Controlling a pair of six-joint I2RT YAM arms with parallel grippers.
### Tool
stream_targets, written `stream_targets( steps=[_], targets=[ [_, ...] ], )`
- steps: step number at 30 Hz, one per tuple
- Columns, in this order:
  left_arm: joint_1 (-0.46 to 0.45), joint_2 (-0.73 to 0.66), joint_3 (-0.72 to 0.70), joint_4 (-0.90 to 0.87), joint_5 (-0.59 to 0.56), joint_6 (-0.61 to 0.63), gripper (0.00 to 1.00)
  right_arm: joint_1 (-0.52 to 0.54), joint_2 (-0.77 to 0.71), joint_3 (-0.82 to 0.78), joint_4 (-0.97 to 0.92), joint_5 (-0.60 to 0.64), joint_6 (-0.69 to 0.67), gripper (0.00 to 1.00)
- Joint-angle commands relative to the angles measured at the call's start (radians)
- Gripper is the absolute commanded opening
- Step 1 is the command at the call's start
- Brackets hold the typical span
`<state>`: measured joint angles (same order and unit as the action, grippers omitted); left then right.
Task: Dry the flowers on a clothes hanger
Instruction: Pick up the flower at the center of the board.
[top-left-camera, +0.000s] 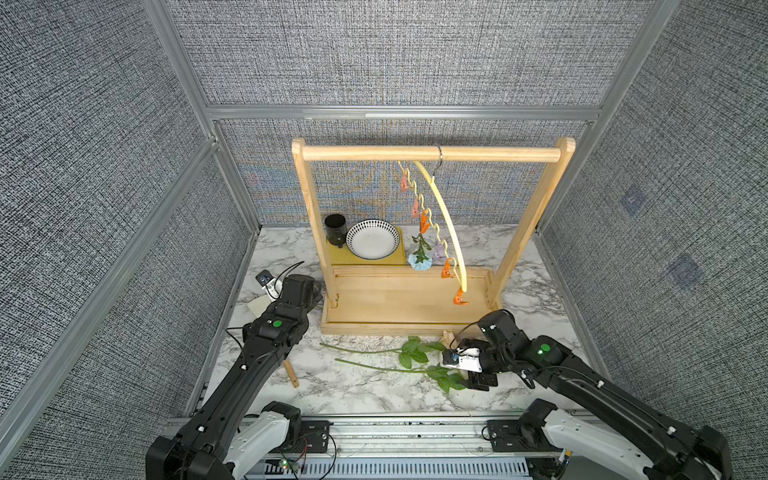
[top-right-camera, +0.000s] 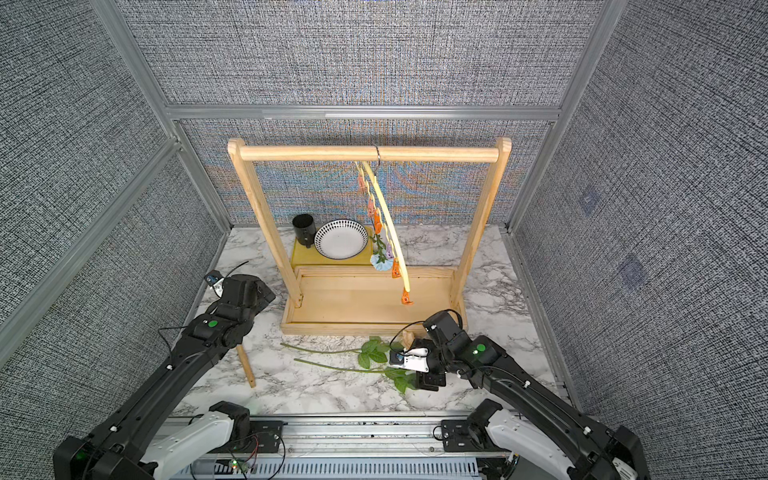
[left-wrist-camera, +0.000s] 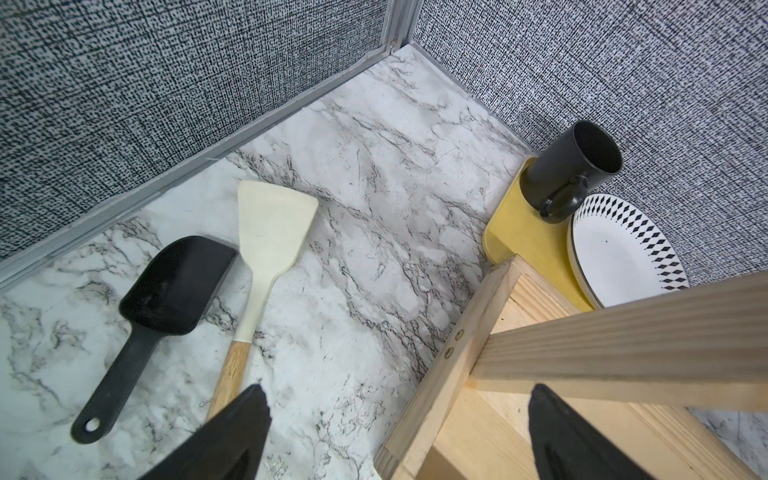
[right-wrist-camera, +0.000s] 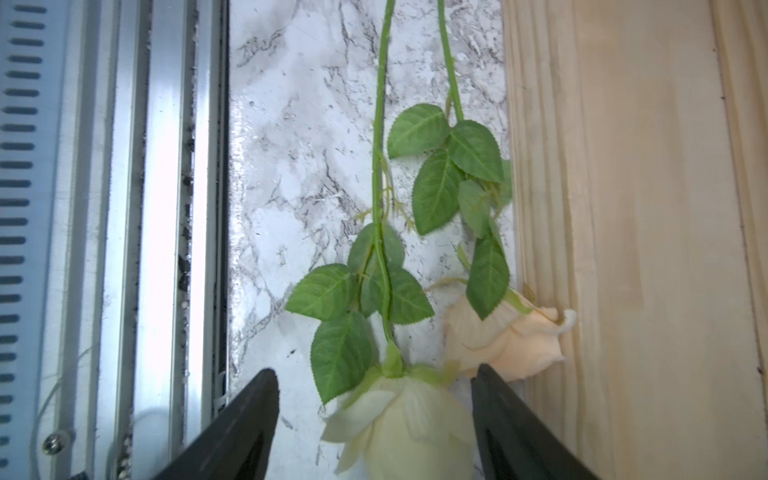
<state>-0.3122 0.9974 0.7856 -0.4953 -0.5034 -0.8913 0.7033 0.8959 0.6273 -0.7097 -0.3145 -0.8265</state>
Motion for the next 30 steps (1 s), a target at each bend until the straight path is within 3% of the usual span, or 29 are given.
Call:
stream_targets(
  steps=[1, 5, 7, 12, 17, 30],
  targets=[
    [0.012, -0.018, -0.015, -0.028, 0.01, -0.016, 1.0, 0.068, 0.029, -0.02, 0.114, -0.006, 0.078, 0.71],
    [0.021, -0.037, -0.03, -0.026, 0.018, -0.023, 1.0, 0.167, 0.118, -0.035, 0.222, 0.026, 0.091, 0.66],
    [0.026, -0.04, -0.034, -0.029, 0.013, -0.018, 1.0, 0.189, 0.182, -0.026, 0.262, 0.064, 0.107, 0.58],
    [0.036, -0.063, -0.052, -0.032, 0.014, -0.02, 1.0, 0.193, 0.363, 0.064, 0.17, 0.162, 0.108, 0.41],
    [0.05, -0.089, -0.061, -0.033, 0.021, -0.015, 1.0, 0.194, 0.438, 0.084, 0.11, 0.203, 0.077, 0.4],
    [0.063, -0.126, -0.082, -0.017, 0.041, 0.021, 1.0, 0.194, 0.526, 0.112, 0.163, 0.24, 0.085, 0.39]
  ],
)
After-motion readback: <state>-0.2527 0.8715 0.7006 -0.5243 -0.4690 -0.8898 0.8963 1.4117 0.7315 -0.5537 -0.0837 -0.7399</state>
